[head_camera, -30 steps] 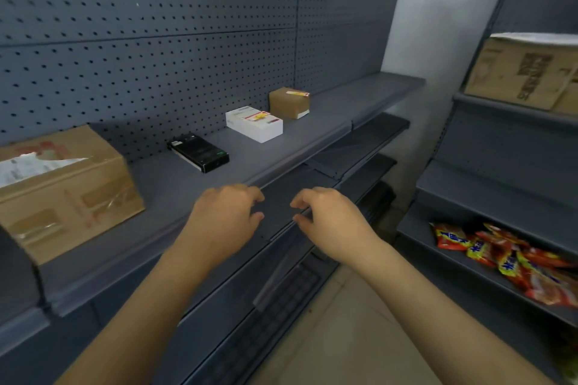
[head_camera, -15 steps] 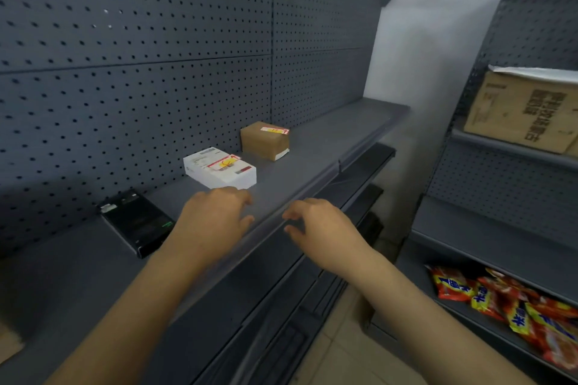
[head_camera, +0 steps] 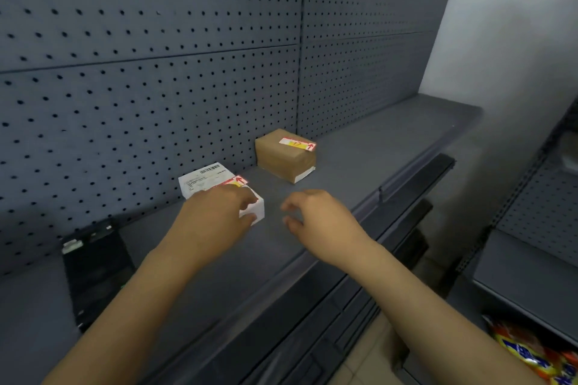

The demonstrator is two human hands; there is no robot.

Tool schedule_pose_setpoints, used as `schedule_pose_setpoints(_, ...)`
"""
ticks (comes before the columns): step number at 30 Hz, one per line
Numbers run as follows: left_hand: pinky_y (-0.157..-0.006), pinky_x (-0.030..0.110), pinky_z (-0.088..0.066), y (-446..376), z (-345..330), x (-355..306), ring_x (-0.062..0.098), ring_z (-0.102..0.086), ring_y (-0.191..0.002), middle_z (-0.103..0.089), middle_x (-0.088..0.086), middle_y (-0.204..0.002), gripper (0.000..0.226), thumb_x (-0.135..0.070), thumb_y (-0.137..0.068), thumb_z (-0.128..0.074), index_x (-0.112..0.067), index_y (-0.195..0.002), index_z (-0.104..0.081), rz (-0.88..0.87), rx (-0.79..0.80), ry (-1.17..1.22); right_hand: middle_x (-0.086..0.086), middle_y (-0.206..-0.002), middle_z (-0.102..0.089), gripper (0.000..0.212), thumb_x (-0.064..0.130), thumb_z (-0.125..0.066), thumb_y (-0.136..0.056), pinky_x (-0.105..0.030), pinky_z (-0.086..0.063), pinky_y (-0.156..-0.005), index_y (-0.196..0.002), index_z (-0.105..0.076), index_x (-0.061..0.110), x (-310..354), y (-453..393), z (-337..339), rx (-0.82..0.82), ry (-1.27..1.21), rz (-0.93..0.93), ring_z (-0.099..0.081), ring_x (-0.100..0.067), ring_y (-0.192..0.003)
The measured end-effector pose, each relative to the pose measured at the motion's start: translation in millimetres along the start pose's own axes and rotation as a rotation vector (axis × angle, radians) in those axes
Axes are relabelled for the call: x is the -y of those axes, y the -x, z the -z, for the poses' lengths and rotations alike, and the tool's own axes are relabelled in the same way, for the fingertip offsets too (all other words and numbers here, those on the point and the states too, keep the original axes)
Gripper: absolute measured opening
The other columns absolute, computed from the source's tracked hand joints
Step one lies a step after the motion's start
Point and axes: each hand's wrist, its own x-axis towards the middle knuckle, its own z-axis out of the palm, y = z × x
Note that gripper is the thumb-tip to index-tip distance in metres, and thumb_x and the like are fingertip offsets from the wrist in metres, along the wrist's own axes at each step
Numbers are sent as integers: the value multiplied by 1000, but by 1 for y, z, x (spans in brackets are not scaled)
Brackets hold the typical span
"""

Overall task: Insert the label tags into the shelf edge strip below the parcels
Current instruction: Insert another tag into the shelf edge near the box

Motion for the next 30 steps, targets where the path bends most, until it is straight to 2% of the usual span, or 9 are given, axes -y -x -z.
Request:
schedule_pose_setpoints(5, -82, 33, -50, -38, -3, 7, 15, -59, -105, -64, -11, -117, 28, -36, -89, -56, -32, -117, -57, 144, -18, -40, -9, -114, -62, 22, 22, -54, -92, -38, -52, -80, -112, -62, 17, -24, -54, -2, 21, -31, 143, -58, -27, -99)
schedule_pose_setpoints(10, -83, 34, -53, -55, -8, 22, 17, -61, -101, -66, -8, -114, 27, -36, -88, -58, -31, -115, -59, 258, -34, -58, -10, -110, -63, 21, 20, -53, -92, -43, -51, -81, -108, -64, 13, -28, -99, -10, 68, -74, 282, -58, -26, -99)
schedule_pose_setpoints(14, -81, 33, -54, -66, -13, 41, 16, -63, -96, -66, -7, -112, 27, -34, -87, -59, -29, -114, -59, 322, -25, -69, -6, -115, -63, 24, 22, -55, -92, -40, -49, -86, -113, -64, 15, -22, -128, -28, 107, -121, 355, -55, -22, -105)
schedule_pose_setpoints(18, -78, 31, -54, -77, -16, 60, 13, -62, -92, -67, -12, -107, 27, -35, -86, -61, -32, -112, -59, 362, -28, -23, -7, -118, -59, 33, 28, -59, -90, -38, -46, -90, -120, -61, 15, -15, -161, -45, 218, -66, 434, -49, -24, -110)
schedule_pose_setpoints(22, -74, 29, -52, -84, -15, 81, 11, -62, -92, -65, -13, -108, 26, -35, -86, -60, -32, -112, -58, 385, -18, 7, -2, -134, -48, 46, 38, -62, -88, -37, -37, -101, -129, -53, 21, -7, -194, -56, 392, -48, 420, -38, -20, -125)
schedule_pose_setpoints(26, -79, 31, -53, -88, -13, 100, 11, -62, -93, -65, -12, -107, 25, -33, -87, -59, -32, -112, -58, 391, 0, 24, 1, -132, -43, 44, 45, -64, -83, -38, -36, -102, -122, -54, 26, -2, -213, -65, 528, -6, 422, -34, -19, -124)
schedule_pose_setpoints(30, -80, 30, -53, -91, -15, 112, 11, -62, -92, -65, -12, -107, 26, -36, -89, -57, -31, -114, -58, 382, 10, -1, 3, -124, -43, 43, 48, -67, -80, -36, -36, -100, -114, -55, 26, 1, -223, -69, 576, -16, 420, -34, -16, -120)
